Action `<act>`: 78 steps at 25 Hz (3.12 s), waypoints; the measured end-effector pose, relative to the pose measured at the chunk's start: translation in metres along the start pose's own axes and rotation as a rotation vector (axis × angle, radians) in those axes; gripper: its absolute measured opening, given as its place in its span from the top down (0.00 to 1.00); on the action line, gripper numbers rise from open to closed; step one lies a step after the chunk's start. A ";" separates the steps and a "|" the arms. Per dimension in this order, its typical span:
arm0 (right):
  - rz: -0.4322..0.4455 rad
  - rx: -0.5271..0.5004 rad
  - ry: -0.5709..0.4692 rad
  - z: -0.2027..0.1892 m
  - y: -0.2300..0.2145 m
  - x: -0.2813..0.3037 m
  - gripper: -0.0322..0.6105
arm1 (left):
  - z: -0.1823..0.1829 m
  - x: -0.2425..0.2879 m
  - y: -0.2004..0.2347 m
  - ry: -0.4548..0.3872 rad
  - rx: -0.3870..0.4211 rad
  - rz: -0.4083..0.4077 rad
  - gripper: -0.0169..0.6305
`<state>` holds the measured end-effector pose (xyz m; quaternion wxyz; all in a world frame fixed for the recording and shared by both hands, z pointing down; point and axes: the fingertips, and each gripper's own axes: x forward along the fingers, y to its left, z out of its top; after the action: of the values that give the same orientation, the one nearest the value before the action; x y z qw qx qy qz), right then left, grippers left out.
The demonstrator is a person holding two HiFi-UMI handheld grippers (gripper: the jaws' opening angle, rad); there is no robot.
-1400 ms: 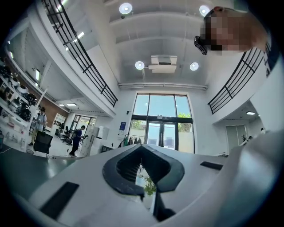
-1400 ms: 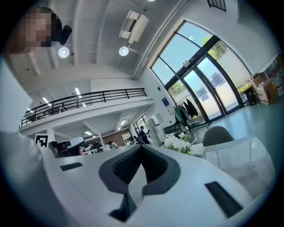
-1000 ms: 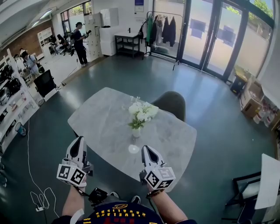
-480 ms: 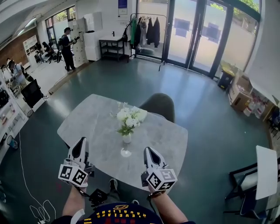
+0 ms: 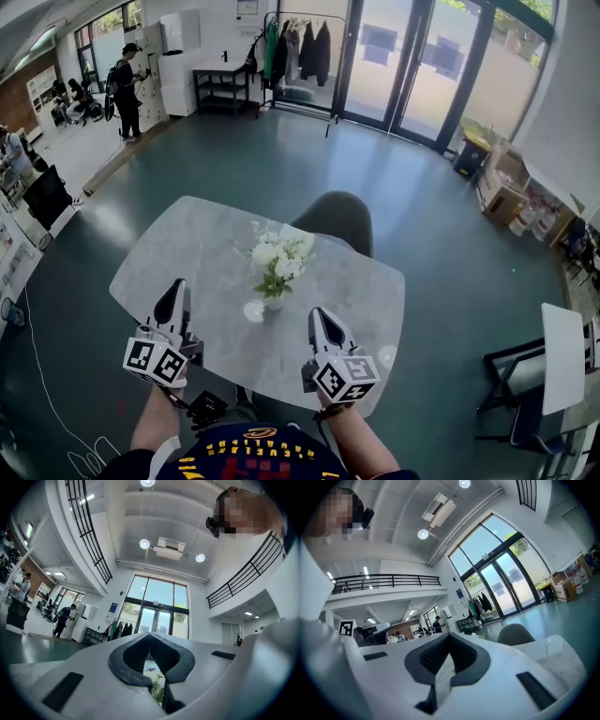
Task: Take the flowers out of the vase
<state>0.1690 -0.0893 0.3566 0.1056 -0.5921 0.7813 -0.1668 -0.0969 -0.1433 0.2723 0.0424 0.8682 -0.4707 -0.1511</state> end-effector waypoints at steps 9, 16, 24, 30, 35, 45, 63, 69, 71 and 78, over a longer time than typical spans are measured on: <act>-0.086 -0.015 -0.032 0.007 -0.002 0.068 0.94 | -0.018 0.054 0.067 0.030 -0.057 -0.056 0.97; -0.160 -0.018 0.010 -0.011 -0.002 0.095 0.94 | -0.057 0.080 0.094 0.110 -0.135 -0.122 0.97; -0.194 -0.011 0.098 -0.048 -0.004 0.118 0.94 | -0.083 0.099 0.121 0.152 -0.183 -0.150 0.97; -0.187 0.024 0.164 -0.075 -0.025 0.130 0.94 | -0.106 0.103 0.126 0.194 -0.183 -0.116 0.97; -0.174 0.050 0.195 -0.091 -0.043 0.138 0.84 | -0.120 0.099 0.117 0.246 -0.158 -0.109 0.97; -0.163 0.106 0.260 -0.129 -0.063 0.153 0.52 | -0.169 0.095 0.117 0.375 -0.142 -0.086 0.57; -0.128 0.122 0.397 -0.169 -0.079 0.202 0.45 | -0.199 0.085 0.131 0.411 -0.213 -0.084 0.57; -0.109 0.108 0.428 -0.178 -0.077 0.220 0.45 | -0.203 0.083 0.147 0.421 -0.227 -0.052 0.57; -0.113 0.094 0.432 -0.178 -0.079 0.223 0.45 | -0.205 0.082 0.149 0.426 -0.225 -0.042 0.57; -0.091 0.071 0.463 -0.186 -0.080 0.227 0.46 | -0.210 0.079 0.151 0.427 -0.228 -0.026 0.57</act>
<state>0.1105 -0.3018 0.5662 -0.0633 -0.5685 0.7508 -0.3302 -0.1149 -0.3070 0.4873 0.2366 0.8760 -0.4199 -0.0166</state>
